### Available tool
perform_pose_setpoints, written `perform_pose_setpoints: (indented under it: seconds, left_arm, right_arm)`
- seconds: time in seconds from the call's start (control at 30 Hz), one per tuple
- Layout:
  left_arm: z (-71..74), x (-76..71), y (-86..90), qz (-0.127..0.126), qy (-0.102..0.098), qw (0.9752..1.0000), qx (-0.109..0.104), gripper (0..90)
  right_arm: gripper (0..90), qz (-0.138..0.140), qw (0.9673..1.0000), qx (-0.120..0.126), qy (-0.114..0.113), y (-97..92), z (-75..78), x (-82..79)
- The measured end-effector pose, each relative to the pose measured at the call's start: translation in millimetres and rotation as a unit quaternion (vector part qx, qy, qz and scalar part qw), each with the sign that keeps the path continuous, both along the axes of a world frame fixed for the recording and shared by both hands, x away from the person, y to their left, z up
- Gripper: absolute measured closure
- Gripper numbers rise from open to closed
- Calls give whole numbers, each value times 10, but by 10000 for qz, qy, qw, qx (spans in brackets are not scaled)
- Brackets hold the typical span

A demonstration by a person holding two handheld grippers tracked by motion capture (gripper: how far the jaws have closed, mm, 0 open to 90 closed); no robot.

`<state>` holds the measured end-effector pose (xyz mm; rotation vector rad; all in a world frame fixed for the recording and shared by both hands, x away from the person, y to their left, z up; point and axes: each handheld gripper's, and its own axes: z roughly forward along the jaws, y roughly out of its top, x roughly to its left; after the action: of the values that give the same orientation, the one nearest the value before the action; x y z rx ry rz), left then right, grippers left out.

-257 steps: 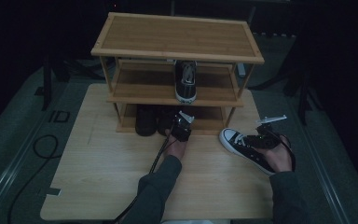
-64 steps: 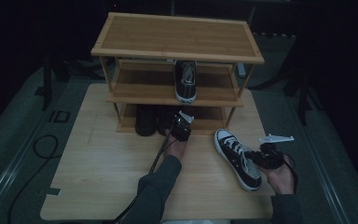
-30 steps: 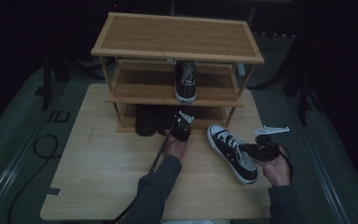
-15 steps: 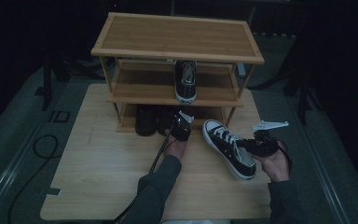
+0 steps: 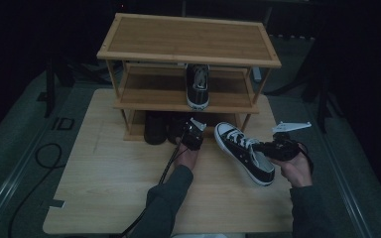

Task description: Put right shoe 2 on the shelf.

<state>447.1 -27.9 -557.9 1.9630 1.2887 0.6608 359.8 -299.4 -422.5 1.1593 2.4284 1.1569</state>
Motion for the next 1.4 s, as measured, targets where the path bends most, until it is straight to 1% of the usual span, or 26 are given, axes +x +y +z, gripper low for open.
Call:
perform_pose_setpoints:
  seconds: [0.2,0.3,0.43,0.63,0.87,1.03,1.27,1.4]
  left_arm:
    - [0,0,0,-1,-1,10000,-1,876]
    - [0,0,0,0,2,10000,-2,876]
    - [0,0,0,1,0,10000,-2,876]
    - [0,0,0,0,2,10000,-3,876]
    - [0,1,1,1,3,10000,-7,876]
    - [0,1,1,-2,3,10000,-9,876]
    - [-2,1,-2,15,-9,10000,-30,877]
    - [-1,1,0,7,-5,10000,-19,877]
  right_arm:
    - [882,34,10000,38,-30,-5,47,7]
    - [882,97,9999,-57,-102,8,92,5]
    - [882,114,9999,-52,-117,5,119,8]
    - [882,154,9996,-90,-199,16,174,0]
    - [881,187,9996,-64,-226,17,212,-16]
    - [880,205,9995,10,-229,15,232,-30]
    - [880,250,9993,-21,-293,14,300,-41]
    - [880,262,9992,5,-312,12,338,-44]
